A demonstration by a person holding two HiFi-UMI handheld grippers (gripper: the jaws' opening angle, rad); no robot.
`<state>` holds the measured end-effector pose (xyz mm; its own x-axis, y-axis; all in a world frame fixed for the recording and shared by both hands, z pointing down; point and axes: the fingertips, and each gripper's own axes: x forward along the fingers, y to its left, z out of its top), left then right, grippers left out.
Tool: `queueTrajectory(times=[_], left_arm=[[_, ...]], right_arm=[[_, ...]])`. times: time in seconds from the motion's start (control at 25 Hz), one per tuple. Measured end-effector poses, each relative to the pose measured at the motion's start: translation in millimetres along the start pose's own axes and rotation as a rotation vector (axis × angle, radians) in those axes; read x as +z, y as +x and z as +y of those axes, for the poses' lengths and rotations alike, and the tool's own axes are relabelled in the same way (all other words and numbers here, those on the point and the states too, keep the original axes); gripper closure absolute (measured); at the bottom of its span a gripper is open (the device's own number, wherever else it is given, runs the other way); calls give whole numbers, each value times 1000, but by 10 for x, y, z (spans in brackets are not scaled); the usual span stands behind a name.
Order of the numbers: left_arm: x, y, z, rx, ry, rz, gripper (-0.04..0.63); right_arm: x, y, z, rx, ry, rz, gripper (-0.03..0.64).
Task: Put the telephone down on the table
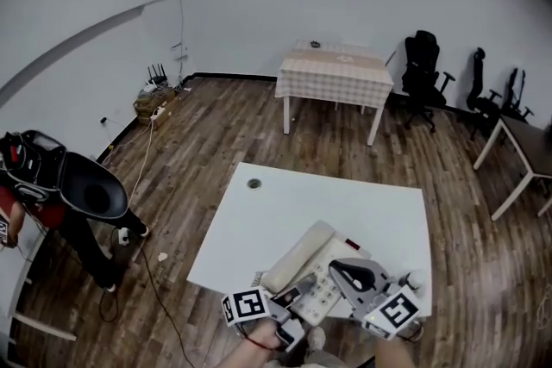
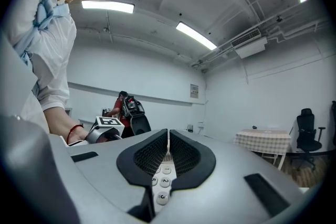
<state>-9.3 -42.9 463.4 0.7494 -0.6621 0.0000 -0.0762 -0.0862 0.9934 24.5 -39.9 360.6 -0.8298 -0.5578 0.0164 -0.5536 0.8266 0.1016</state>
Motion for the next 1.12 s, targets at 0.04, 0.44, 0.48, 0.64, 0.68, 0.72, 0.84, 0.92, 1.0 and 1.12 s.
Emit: queueTrajectory(times=[0.04,0.44,0.48,0.64,0.68,0.72,0.84,0.92,1.0,1.12], left_arm=[[65,100,5,-9,1,-33,419],[583,693,286,25,44,-302,419],[616,735,325,24,36,-326,419],[757,870,526,12,-19,-408,419],[792,886,590,11,-34,-422,419],[825,896,663,17,-44,-432,419],[907,919,888,63,-52,-443,420],[976,945,1008,84,-47,-447,420],[1051,954,1135,101,-35,-457,420],[1137,929,1344,148,-29,-478,420]], right_arm=[[-19,41,-103,12,4,1,583],[-199,366,-946,68,40,-26,583],[-238,384,-1006,73,45,-20,583],[-387,492,-1202,74,69,-14,583],[-430,529,-1223,73,73,-11,583],[-475,566,-1241,72,76,-6,583],[-614,661,-1296,57,92,11,583],[-697,725,-1326,50,102,20,583],[-786,789,-1347,43,112,25,583],[-921,845,-1395,22,138,36,583]])
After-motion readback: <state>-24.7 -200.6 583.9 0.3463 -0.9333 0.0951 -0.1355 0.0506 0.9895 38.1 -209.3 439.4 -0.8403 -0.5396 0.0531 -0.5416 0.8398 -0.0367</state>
